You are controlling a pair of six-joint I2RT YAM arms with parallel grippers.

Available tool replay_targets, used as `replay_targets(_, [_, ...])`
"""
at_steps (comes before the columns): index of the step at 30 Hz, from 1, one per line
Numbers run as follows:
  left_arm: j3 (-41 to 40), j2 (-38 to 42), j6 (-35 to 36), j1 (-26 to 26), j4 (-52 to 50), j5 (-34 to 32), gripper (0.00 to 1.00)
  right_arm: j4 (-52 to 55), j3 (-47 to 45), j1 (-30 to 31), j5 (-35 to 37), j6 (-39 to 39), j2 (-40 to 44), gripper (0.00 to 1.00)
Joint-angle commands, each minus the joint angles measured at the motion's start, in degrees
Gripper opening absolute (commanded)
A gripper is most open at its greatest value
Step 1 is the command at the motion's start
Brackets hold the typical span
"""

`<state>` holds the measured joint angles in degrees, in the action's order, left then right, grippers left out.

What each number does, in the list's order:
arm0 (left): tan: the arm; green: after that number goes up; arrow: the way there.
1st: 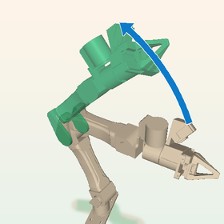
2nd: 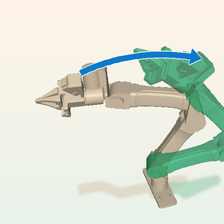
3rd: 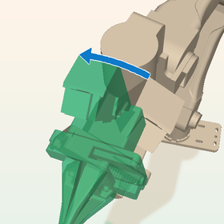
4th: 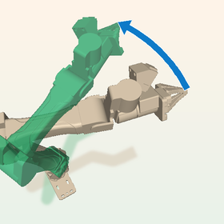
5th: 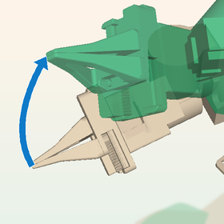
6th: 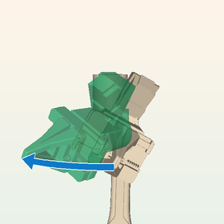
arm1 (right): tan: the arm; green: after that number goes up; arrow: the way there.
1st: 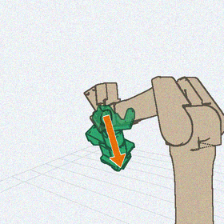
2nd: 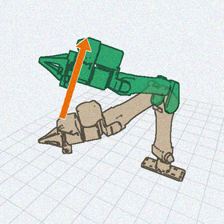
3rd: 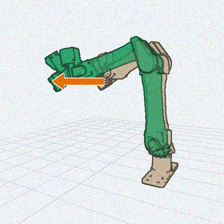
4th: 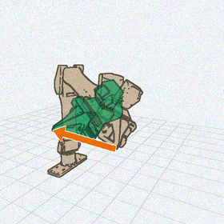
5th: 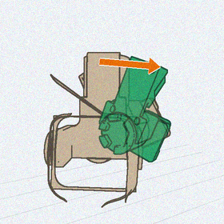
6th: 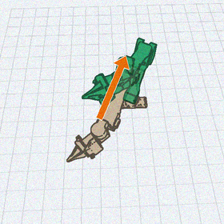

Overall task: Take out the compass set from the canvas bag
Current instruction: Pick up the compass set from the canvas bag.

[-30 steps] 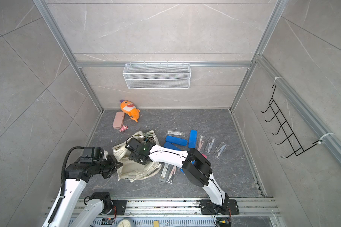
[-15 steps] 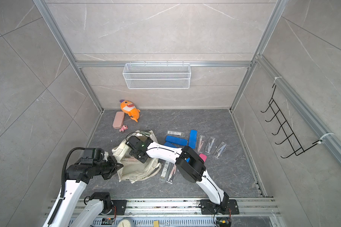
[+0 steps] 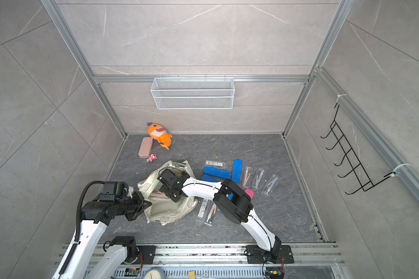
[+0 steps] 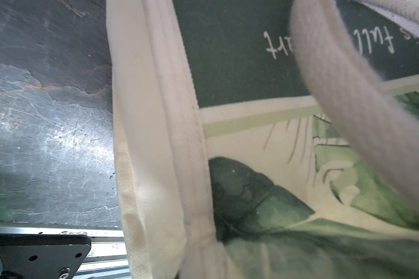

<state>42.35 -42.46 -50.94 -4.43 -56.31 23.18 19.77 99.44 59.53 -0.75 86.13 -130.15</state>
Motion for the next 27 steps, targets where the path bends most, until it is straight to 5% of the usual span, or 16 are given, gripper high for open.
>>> replay_targets(1, [-0.78,-0.11,-0.3,-0.34,-2.79,2.34,0.0,-7.4,-3.42,-0.21,-1.7,-1.08,-1.62,0.62])
replay_targets(6, [-0.89,-0.29,-0.36,-0.32,-2.66,2.38,0.0,-18.29,-8.68,-0.13,-1.09,-2.68,1.05,0.52])
replay_targets(21, [-0.42,-1.14,-0.21,-0.32,-2.45,2.33,0.0,-45.64,-17.15,0.06,-4.1,-7.28,3.75,0.58])
replay_targets(27, [-0.16,-1.49,-0.26,-0.36,-2.31,2.27,0.0,-47.62,-17.56,0.54,-6.31,-10.93,5.07,0.57])
